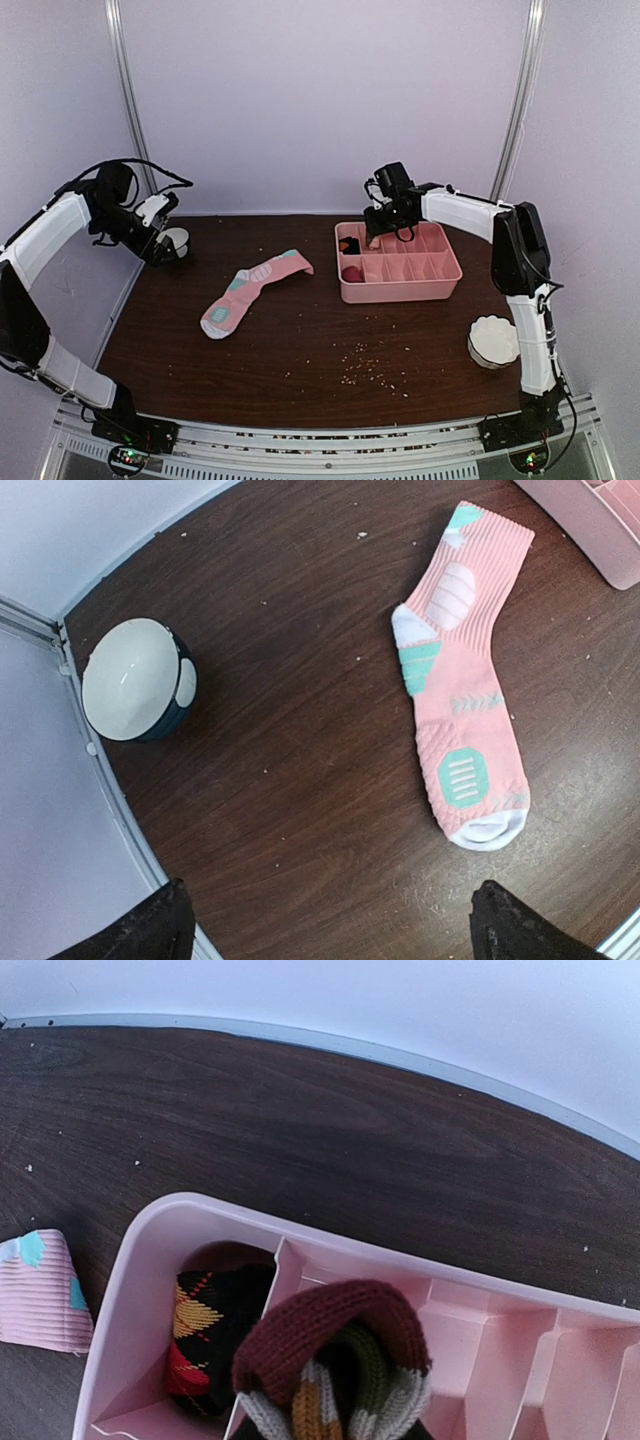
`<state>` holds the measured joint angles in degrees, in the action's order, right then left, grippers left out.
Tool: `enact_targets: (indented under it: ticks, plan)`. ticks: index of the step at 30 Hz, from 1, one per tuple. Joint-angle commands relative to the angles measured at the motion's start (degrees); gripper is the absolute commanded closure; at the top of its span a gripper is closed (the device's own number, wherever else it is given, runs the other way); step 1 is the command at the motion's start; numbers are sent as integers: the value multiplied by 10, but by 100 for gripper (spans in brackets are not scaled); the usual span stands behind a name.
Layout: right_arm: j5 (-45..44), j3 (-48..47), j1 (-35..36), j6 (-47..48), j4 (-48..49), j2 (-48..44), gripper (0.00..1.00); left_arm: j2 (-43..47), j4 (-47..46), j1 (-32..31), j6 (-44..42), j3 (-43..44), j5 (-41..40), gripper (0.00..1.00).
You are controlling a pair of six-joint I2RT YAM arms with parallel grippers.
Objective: Roll the socks
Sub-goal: Place the sock in the storage box.
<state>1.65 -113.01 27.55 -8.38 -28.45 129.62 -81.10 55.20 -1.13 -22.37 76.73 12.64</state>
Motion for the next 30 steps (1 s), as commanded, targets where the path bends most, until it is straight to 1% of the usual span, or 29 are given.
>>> enact_targets:
  ticks: [1,3,4,5,6,7,9,11,14,15,16,19,20,21,22,23,24,25,26,27,29,30]
  plan:
    - [-1,-17,-3,-8,12,7,75,14,-20,0,-21,-20,5,2]
    - [6,-25,-3,-12,14,8,74,20,-20,0,-24,-25,10,2]
    - [9,-33,-3,-14,13,9,70,23,-20,-1,-25,-27,13,2]
    - [13,-37,-3,-14,12,9,64,26,-20,0,-26,-28,15,2]
    - [13,-40,-3,-14,11,6,55,27,-20,0,-27,-29,16,2]
    - [13,-38,-3,-14,11,1,48,27,-20,0,-27,-30,18,2]
    - [9,-33,-3,-12,12,-12,37,24,-18,0,-30,-30,24,2]
    - [3,-22,-3,-8,10,-32,21,18,-15,-1,-37,-30,37,2]
    - [1,0,-3,2,7,-69,13,0,-6,-2,-59,-30,72,2]
    - [-1,11,-3,4,9,-84,9,-9,0,-4,-67,-27,81,2]
    - [-3,25,-1,3,12,-100,1,-19,11,-9,-77,-22,86,2]
    - [-20,91,3,-12,43,-166,0,-45,22,-36,-99,-14,84,9]
    - [-41,120,7,-33,63,-193,1,-54,21,-47,-102,-11,81,13]
    - [-65,153,7,-68,88,-218,1,-64,22,-57,-103,-7,77,15]
    - [-84,179,5,-126,94,-241,1,-78,22,-69,-104,-1,73,16]
    - [-78,196,-2,-171,84,-261,0,-94,21,-78,-106,4,69,17]
    - [-42,228,-12,-188,111,-277,0,-111,21,-89,-109,11,62,18]
    - [36,284,-24,-191,160,-293,1,-132,22,-103,-111,18,54,19]
    - [87,322,-32,-200,203,-304,1,-153,22,-113,-112,27,47,20]
    - [84,333,-32,-197,205,-309,0,-173,22,-122,-113,38,39,20]
    - [-11,303,-10,-170,139,-291,1,-212,27,-136,-116,60,22,23]
    - [-28,272,-5,-158,104,-269,0,-231,32,-139,-117,72,19,25]
